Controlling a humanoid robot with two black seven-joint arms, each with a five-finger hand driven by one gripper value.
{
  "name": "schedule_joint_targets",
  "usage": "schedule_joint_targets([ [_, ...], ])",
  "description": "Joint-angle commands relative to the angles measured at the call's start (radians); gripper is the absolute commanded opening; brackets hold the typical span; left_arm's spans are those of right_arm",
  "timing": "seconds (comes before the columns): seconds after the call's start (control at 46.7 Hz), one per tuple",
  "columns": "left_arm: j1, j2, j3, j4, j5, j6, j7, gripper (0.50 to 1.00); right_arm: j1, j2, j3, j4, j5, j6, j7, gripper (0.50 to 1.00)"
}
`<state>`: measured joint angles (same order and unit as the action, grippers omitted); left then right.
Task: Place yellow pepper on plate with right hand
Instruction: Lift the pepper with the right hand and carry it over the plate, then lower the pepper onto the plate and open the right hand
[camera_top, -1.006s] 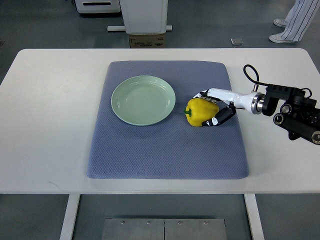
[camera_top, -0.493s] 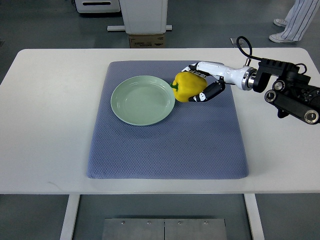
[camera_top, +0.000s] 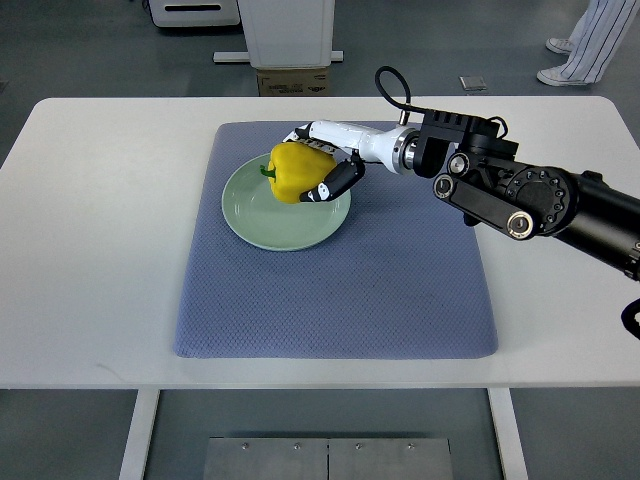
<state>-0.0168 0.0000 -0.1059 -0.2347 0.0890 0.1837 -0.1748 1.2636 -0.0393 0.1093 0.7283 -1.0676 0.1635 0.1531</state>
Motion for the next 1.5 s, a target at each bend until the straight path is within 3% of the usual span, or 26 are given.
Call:
schedule_joint_targets([
  [0.0, 0.000, 0.000, 0.000, 0.000, 0.000, 0.000, 0.000, 1.000, 0.004, 0.039, -0.003, -0.004, 0.000, -0.001, -0.015, 0.500],
  [1.092, 0.000, 0.000, 0.000, 0.000, 0.000, 0.000, 0.000, 1.000, -0.032, 0.039, -0.106, -0.023, 0.000, -0.033, -0.026, 0.500],
  [1.113, 0.000, 0.000, 0.000, 0.000, 0.000, 0.000, 0.000, 1.000, -0.035, 0.039, -0.106, -0.023, 0.001, -0.041, -0.026, 0.576],
  [1.178, 0.000, 0.000, 0.000, 0.000, 0.000, 0.000, 0.000, 1.000, -0.044, 0.039, -0.105, -0.023, 0.004, -0.059, -0.026, 0.882],
  [1.199, 0.000, 0.000, 0.000, 0.000, 0.000, 0.000, 0.000, 1.000, -0.046, 0.039, -0.105, -0.023, 0.009, -0.065, -0.026, 0.922],
  [1.285, 0.000, 0.000, 0.000, 0.000, 0.000, 0.000, 0.000, 1.000, -0.047, 0.039, -0.103, -0.021, 0.023, -0.071, -0.026, 0.989],
  [1.478, 0.000, 0.000, 0.000, 0.000, 0.000, 0.000, 0.000, 1.000, -0.046, 0.039, -0.097, -0.023, 0.034, -0.072, -0.026, 1.000],
])
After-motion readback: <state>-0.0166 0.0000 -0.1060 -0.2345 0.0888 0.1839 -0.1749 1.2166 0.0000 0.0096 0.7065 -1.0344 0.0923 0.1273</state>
